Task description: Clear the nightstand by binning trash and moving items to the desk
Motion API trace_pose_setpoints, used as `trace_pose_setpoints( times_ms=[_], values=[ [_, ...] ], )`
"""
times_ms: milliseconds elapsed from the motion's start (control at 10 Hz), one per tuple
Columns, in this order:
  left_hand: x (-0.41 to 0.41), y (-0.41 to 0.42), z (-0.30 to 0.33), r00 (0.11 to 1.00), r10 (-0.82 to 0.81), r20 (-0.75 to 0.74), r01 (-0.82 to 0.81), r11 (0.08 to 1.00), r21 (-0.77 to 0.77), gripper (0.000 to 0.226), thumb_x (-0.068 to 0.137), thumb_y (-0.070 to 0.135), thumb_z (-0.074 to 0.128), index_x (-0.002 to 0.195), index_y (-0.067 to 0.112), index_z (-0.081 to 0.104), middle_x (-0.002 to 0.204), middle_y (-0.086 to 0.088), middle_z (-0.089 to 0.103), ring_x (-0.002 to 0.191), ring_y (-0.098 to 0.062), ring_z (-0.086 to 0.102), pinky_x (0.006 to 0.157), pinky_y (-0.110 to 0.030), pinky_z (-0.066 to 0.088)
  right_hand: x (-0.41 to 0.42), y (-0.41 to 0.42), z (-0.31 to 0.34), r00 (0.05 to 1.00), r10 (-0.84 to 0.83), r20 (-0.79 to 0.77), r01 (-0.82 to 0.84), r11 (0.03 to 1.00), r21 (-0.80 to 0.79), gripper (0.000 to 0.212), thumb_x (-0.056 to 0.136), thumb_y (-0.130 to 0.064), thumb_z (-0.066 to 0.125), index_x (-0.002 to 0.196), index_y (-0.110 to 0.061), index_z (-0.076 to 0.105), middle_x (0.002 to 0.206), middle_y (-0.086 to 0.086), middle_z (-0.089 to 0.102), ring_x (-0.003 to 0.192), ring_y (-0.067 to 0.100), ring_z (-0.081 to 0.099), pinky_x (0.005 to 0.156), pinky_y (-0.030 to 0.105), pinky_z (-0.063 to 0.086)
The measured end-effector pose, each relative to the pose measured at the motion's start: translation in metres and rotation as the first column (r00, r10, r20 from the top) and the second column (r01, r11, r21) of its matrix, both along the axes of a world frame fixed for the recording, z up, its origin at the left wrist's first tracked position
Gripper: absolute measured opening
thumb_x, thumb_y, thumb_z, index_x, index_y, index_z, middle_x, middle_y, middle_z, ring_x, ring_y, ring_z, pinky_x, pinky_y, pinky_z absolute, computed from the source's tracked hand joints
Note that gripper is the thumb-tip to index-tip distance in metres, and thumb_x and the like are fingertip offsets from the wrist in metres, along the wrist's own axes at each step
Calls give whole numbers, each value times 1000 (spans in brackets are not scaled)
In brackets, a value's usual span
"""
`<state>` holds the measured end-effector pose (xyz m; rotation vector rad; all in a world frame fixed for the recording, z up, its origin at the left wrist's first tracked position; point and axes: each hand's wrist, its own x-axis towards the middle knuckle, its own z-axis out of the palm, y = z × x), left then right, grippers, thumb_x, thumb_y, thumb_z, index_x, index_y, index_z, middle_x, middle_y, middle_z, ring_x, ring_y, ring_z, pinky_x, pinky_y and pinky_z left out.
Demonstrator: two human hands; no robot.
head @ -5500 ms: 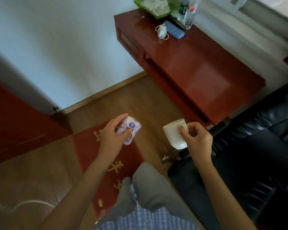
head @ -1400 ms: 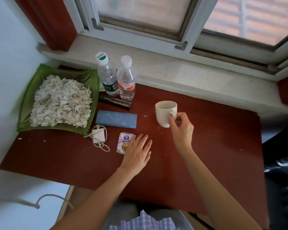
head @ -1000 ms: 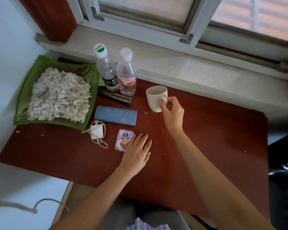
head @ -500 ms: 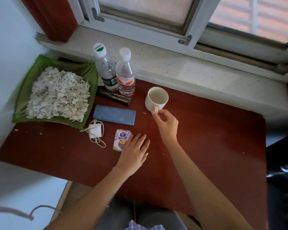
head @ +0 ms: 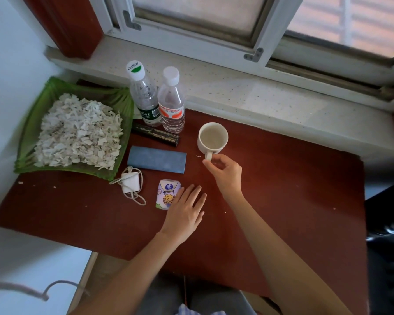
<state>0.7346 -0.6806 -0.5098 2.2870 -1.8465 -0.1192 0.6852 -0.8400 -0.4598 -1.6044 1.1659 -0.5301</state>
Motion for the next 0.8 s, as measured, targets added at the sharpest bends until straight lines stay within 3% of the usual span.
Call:
trace_pose_setpoints(
  times_ms=[200,500,700,800],
  values=[
    [0,0,-1,1000,1,-4,-1,1000,6,44,85,33,60,125,14,58,134,-11,55,124,-27,52,106,-44,38,27,-10,2,999,-21,-41,19,999,-44,19,78,-28,74,90,-13,73,80,-5,73,76,3,67,74,21,53],
    [1,-1,-2,1000,-9,-2,9,1000,9,44,85,32,61,125,14,58,134,-10,55,125,-27,51,107,-44,37,36,-22,6,998,-19,-55,16,999,-49,15,80,-26,73,90,-14,73,77,-9,70,72,-3,64,69,10,47],
    [2,0,1,1000,-10,-11,10,1000,12,44,85,33,62,125,15,58,133,-10,55,124,-26,52,107,-43,36,32,-23,5,994,61,-90,-64,998,-30,30,79,-27,75,103,-11,70,96,-1,72,87,4,65,76,13,48],
    [1,-3,0,1000,-10,2,10,1000,4,44,84,33,63,124,15,58,133,-10,56,124,-26,52,106,-44,37,21,-21,5,976,142,-167,-160,982,-96,32,84,-30,69,111,-13,66,110,1,67,100,12,62,87,26,50]
  ],
)
